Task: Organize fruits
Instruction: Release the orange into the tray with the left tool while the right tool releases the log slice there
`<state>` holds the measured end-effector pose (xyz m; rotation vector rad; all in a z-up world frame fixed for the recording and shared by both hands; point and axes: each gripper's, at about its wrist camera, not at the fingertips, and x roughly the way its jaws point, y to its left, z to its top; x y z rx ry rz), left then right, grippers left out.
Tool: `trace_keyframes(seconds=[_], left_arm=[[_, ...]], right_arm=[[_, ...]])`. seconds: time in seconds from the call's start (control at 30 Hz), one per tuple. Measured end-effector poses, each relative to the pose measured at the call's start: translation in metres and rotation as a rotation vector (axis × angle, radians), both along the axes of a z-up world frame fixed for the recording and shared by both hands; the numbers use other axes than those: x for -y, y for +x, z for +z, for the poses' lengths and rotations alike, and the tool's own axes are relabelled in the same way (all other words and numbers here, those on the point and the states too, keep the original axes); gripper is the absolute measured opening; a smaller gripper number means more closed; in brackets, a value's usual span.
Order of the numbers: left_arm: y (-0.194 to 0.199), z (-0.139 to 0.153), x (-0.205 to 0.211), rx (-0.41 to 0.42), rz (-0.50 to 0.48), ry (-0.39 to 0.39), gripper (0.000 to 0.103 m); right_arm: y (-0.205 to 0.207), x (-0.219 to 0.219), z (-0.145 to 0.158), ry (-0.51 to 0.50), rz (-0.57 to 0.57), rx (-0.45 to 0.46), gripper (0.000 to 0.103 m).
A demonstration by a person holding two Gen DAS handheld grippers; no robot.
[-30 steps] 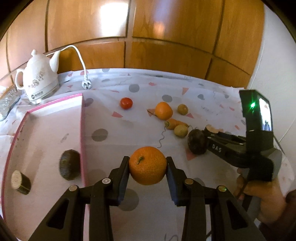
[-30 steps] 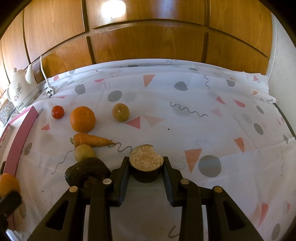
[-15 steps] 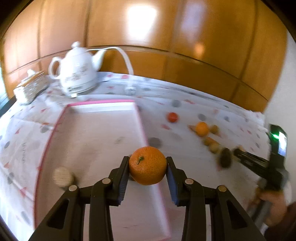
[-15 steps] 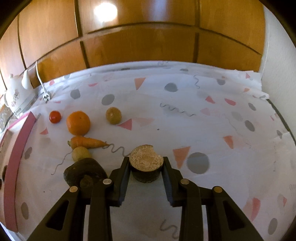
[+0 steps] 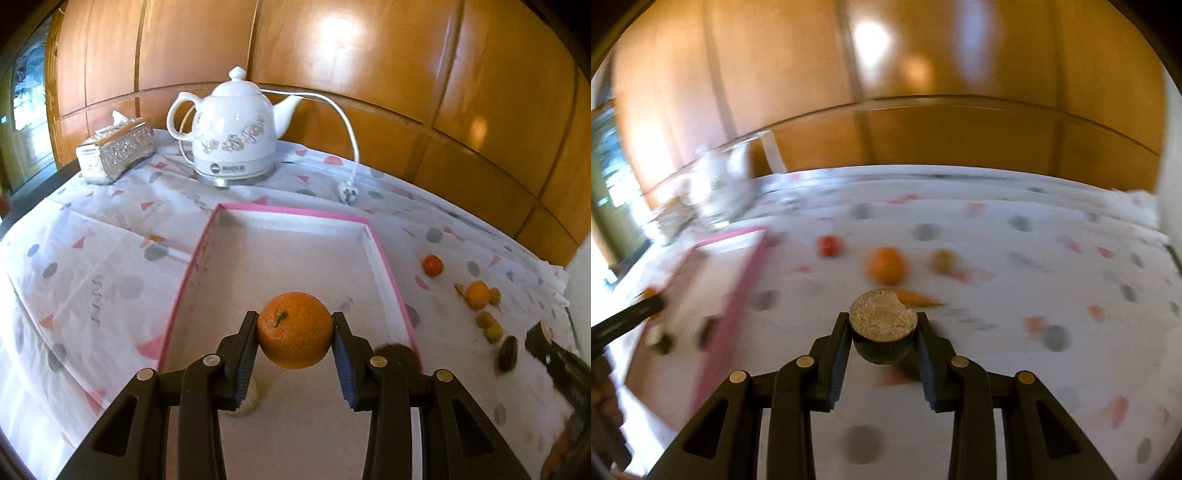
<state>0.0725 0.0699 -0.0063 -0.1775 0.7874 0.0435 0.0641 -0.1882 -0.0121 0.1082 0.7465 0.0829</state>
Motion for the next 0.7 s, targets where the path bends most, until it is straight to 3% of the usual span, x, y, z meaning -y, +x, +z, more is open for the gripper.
trace_keyframes(seconds=[0.13,0.27,0.43,0.57,0.63,0.7], left_arm=[[0.009,0.005,-0.012,0.009,0.036,0.008,0.041],[0.008,0.012,-0.022,0.034,0.085,0.028,0.056],[0.002,0.014,-0.037,0.030,0.145,0.017,0.060],[-0.005,0.010,-0.044,0.019,0.156,-0.028,0.063],[-0.008,0.008,-0.043,0.013,0.149,-0.039,0.064],[-0.011,0.007,-0.041,0.009,0.143,-0.043,0.064]], right_arm=[[0.002,-0.051,0.006,0.055,0.162,-0.009,0.034],[0.009,-0.099,0.006,0.073,0.291,-0.025,0.034],[0.017,-0.141,0.003,0.094,0.397,-0.051,0.034],[0.017,-0.152,-0.001,0.099,0.398,-0.062,0.044],[0.017,-0.149,-0.003,0.107,0.379,-0.057,0.054],[0.015,-0.145,-0.003,0.110,0.365,-0.056,0.055]])
